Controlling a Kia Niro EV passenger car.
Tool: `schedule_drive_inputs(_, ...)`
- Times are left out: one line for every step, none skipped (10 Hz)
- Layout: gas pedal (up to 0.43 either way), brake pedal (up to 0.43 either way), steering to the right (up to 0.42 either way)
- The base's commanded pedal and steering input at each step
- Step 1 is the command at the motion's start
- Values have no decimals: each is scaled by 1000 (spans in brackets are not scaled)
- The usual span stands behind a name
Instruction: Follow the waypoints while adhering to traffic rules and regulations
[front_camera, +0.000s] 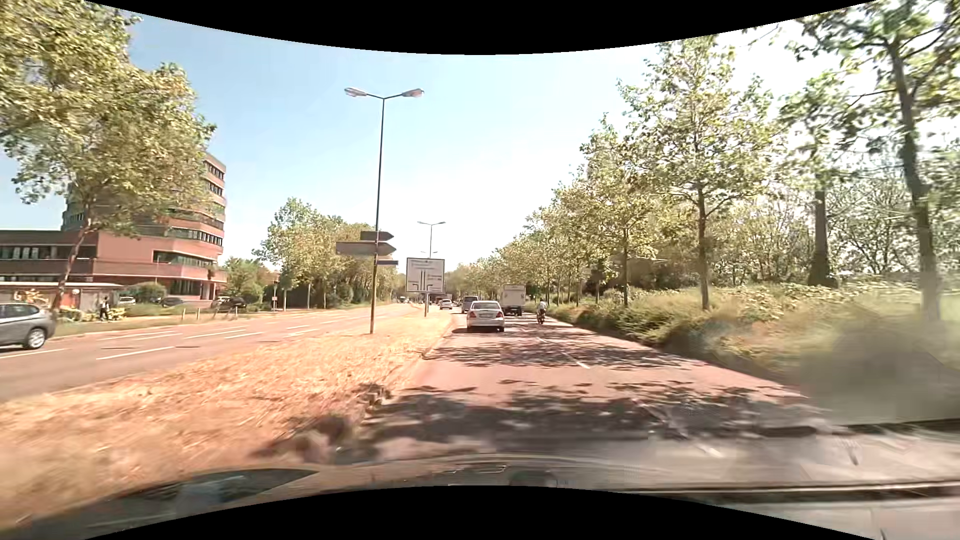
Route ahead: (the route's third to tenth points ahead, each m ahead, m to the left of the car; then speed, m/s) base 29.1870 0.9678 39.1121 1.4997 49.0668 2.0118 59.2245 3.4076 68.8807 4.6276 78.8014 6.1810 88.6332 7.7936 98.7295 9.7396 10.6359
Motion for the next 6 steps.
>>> schedule_drive_inputs(169,0,-4)
schedule_drive_inputs(169,0,-5)
schedule_drive_inputs(169,0,-8)
schedule_drive_inputs(157,0,-9)
schedule_drive_inputs(157,0,-9)
schedule_drive_inputs(150,0,-9)
